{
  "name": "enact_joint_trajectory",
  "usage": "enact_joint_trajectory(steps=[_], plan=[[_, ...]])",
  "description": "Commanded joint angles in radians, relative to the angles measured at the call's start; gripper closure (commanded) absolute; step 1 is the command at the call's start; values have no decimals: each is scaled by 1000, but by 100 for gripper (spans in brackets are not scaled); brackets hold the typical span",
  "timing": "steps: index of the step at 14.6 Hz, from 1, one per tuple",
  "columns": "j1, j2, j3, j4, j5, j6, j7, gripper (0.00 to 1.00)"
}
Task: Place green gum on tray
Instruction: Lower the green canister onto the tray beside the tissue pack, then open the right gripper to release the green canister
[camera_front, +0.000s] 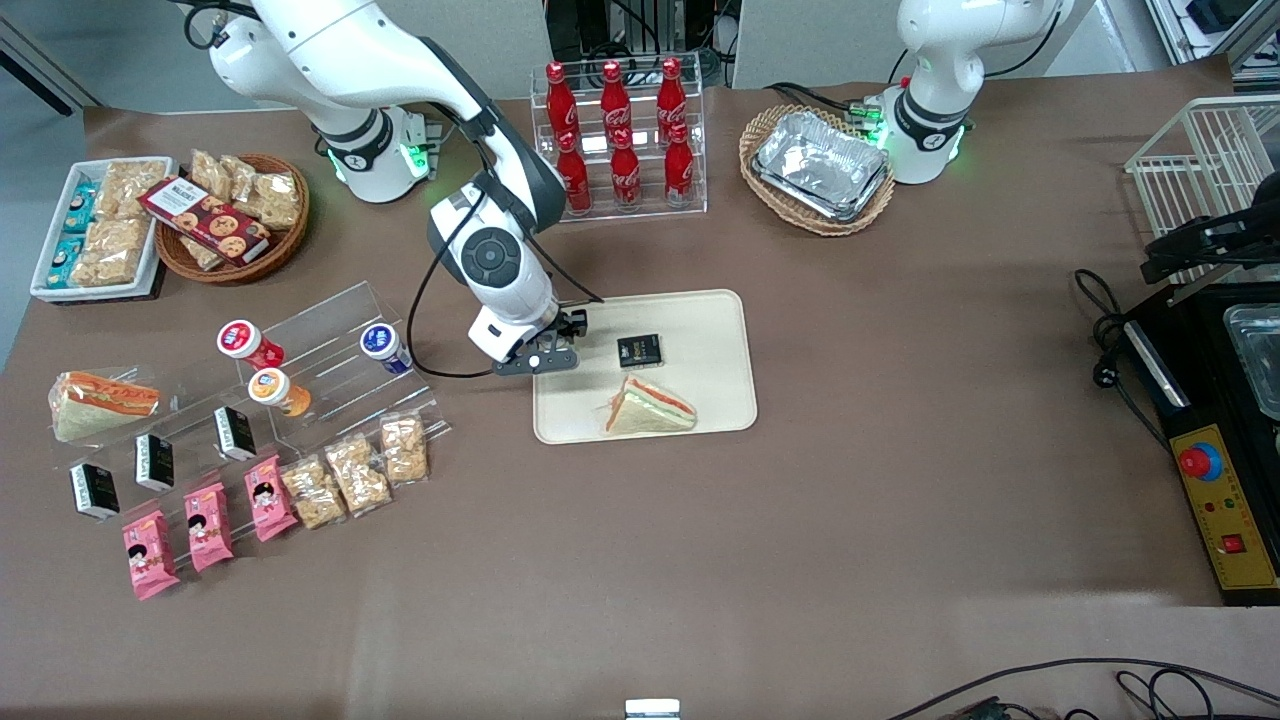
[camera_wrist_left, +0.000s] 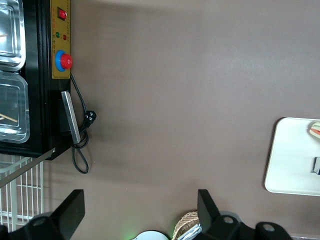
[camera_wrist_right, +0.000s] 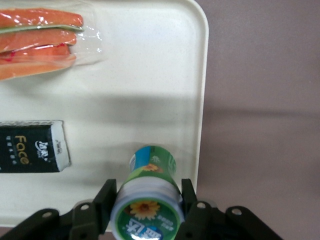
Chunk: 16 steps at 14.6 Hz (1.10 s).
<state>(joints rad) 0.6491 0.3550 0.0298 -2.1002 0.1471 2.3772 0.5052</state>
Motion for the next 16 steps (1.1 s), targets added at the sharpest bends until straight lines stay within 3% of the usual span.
enact_joint_trajectory(steps=[1, 2, 3, 4, 5, 9, 16], plan=[[14, 15, -8, -3, 6, 45, 7, 71], [12, 16, -7, -3, 6, 45, 9, 57], [11, 15, -8, -3, 9, 45, 12, 31], [7, 13, -8, -3, 12, 45, 16, 12], [4, 12, -8, -3, 12, 43, 18, 4], [-26, -28, -14, -1, 12, 25, 3, 1], [-236, -189, -16, 44, 12, -188, -155, 1]])
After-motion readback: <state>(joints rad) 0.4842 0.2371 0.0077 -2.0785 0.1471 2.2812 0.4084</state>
